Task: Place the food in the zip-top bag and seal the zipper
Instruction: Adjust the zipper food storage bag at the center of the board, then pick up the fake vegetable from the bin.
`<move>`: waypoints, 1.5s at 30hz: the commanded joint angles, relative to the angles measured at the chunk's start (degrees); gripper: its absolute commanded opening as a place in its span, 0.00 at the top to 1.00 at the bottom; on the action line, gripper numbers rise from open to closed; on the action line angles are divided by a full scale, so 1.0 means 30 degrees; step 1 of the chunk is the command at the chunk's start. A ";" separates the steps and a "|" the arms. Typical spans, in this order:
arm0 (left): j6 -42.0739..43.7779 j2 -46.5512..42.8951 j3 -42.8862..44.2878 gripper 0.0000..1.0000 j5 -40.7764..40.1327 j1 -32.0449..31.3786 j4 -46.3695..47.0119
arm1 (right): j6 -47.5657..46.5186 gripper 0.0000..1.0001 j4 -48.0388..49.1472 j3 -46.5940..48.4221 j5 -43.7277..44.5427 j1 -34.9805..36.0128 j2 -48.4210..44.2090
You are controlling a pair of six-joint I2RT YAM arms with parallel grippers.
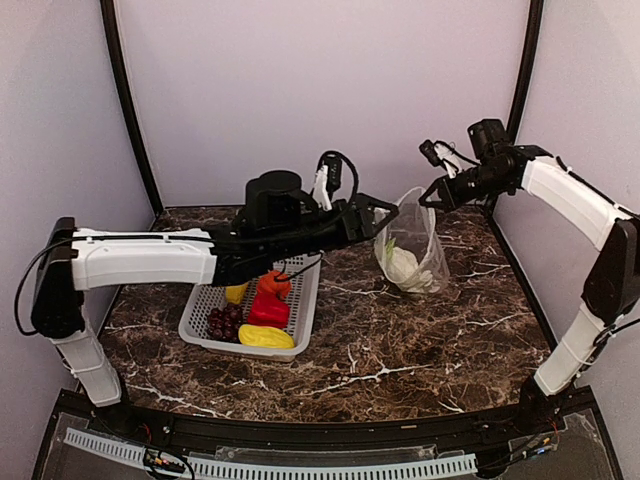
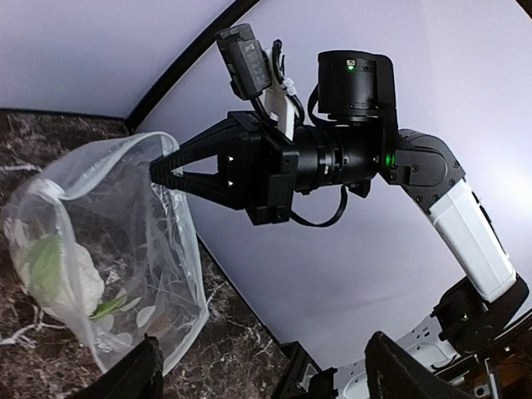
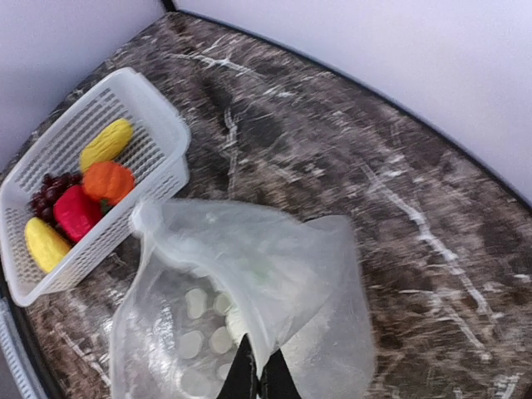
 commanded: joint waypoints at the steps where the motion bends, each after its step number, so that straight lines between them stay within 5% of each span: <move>1: 0.4874 -0.4628 -0.1869 0.18 -0.2243 0.0316 -0.5284 | -0.0433 1.00 0.0594 0.3178 0.7453 -0.0213 0.0380; 8: 0.4757 -0.8859 -0.6366 0.01 -0.6835 0.1774 -0.8551 | -0.0273 1.00 0.2015 0.1131 0.4609 -0.0200 -0.0753; 11: 0.5604 -1.0269 -0.8036 0.01 -0.6240 0.2741 -0.9282 | -0.0405 1.00 0.2084 -0.0009 0.4143 -0.0182 -0.0826; 16: 0.7828 -1.0394 -0.7388 0.13 -0.6641 0.2989 -1.3247 | -0.0990 1.00 0.2379 -0.2636 0.0536 -0.0070 -0.1473; 26: 0.8188 -0.8601 -0.4981 0.06 -0.9119 0.3019 -2.1302 | -0.1687 1.00 0.4266 -0.6702 -0.4127 0.0214 -0.2612; 37: 0.8115 -0.5499 -0.4232 0.07 -0.6272 0.4209 -2.0480 | -0.2067 1.00 0.4857 -0.7783 -0.4548 0.0214 -0.2698; 45: 1.2451 -0.1758 -0.0408 0.01 -0.6073 0.4328 -2.0534 | -0.2083 1.00 0.5029 -0.8103 -0.4886 0.0206 -0.3200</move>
